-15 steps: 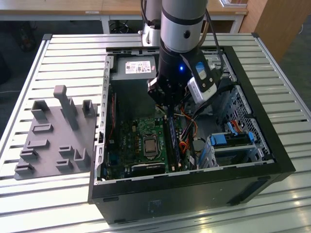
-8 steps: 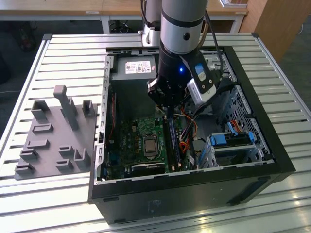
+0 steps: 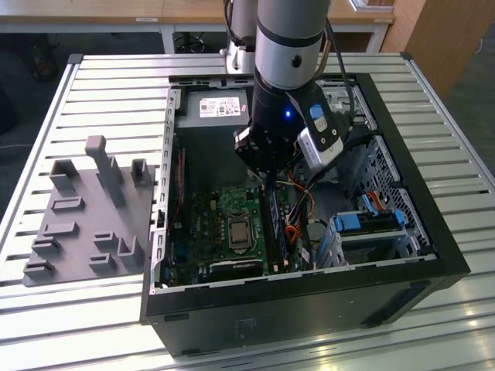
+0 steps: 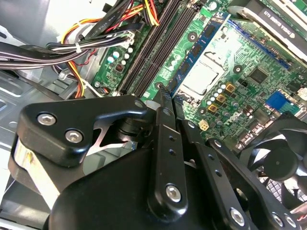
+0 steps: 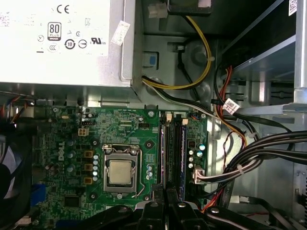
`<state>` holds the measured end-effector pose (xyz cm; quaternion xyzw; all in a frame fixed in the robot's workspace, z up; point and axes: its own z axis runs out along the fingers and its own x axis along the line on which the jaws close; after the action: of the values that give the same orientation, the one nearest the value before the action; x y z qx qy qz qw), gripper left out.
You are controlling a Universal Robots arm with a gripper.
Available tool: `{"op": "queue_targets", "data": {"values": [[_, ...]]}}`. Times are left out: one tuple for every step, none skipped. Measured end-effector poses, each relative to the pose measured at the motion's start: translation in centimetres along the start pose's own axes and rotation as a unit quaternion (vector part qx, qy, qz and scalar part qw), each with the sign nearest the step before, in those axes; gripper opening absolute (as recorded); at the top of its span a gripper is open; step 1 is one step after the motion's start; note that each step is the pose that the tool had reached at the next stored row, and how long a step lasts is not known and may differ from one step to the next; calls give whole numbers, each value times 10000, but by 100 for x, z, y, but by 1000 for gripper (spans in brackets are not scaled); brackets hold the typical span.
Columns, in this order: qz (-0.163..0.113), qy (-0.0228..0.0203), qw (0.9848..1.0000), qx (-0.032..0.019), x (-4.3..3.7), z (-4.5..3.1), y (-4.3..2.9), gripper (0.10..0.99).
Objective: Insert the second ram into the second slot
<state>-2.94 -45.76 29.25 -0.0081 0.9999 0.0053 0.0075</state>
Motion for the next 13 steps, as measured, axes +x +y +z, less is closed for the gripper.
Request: {"op": "queue_targets", "data": {"values": [[0, 0, 10000, 0, 0, 4, 0, 137], [0, 0, 10000, 0, 0, 8, 0, 137], [0, 0, 10000, 0, 0, 12, 0, 137], [0, 0, 10000, 0, 0, 17, 0, 137], [0, 0, 10000, 0, 0, 21, 0, 137], [0, 0, 10000, 0, 0, 24, 0, 137], [0, 0, 10000, 1, 0, 27, 0, 137], [0, 0, 10000, 0, 0, 31, 0, 137], [0, 0, 10000, 0, 0, 35, 0, 137], [0, 0, 10000, 0, 1, 38, 0, 137], [0, 0, 10000, 0, 1, 42, 0, 137], [0, 0, 10000, 0, 1, 45, -1, 137], [0, 0, 10000, 0, 1, 48, -1, 137]]}}
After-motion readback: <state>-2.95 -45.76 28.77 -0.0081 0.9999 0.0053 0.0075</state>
